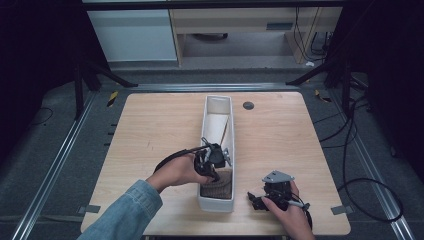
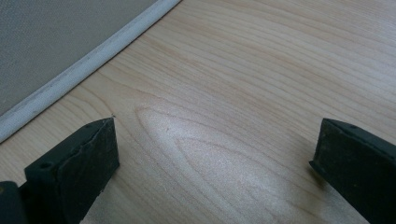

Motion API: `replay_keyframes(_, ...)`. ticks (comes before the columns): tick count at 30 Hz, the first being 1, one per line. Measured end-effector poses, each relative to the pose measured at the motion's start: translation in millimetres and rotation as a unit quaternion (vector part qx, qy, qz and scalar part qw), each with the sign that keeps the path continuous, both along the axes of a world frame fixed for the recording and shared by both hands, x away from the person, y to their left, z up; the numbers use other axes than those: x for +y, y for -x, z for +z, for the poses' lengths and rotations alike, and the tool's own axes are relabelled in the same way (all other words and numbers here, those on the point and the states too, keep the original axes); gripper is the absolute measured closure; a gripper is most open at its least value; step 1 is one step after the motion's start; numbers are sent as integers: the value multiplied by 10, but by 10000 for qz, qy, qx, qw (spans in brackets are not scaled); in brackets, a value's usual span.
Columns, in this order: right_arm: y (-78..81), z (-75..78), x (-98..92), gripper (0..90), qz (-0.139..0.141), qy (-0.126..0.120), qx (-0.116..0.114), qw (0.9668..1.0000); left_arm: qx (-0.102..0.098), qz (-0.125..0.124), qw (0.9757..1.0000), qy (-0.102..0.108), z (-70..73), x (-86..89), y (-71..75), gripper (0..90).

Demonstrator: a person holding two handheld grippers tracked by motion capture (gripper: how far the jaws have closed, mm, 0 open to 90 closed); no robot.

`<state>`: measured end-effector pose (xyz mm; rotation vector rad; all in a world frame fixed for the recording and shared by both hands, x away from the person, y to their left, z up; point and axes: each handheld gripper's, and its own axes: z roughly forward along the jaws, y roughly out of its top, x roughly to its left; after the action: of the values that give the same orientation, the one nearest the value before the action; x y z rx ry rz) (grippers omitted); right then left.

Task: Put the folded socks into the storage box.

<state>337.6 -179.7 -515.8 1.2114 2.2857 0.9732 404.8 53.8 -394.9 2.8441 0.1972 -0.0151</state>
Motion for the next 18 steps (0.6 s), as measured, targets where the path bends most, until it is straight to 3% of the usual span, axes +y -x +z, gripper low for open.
replay_keyframes(7,0,0,-1,4,-2,9,-2,10000,-242,164,9994,204,64,83,-30,873)
replay_keyframes(10,0,0,-1,4,-1,9,-3,10000,-532,375,9968,453,133,159,-61,830)
replay_keyframes(11,0,0,-1,4,-1,9,-3,10000,-532,375,9968,453,133,159,-61,795)
replay_keyframes(13,-1,0,-1,4,-1,11,-9,10000,-745,535,9935,672,187,202,-78,741)
replay_keyframes(14,0,0,0,4,-5,7,2,10000,-964,688,9894,840,232,233,-90,592)
replay_keyframes(15,0,0,0,4,-5,7,2,10000,-964,688,9894,840,232,233,-90,516)
replay_keyframes(16,0,0,-1,4,-6,11,-1,10000,-1157,796,9856,940,260,256,-101,516)
replay_keyframes(17,1,0,1,4,-9,4,3,10000,-1243,873,9834,996,274,269,-108,392)
replay_keyframes(18,0,0,0,4,-6,8,2,10000,-1329,1044,9792,1119,304,310,-124,261)
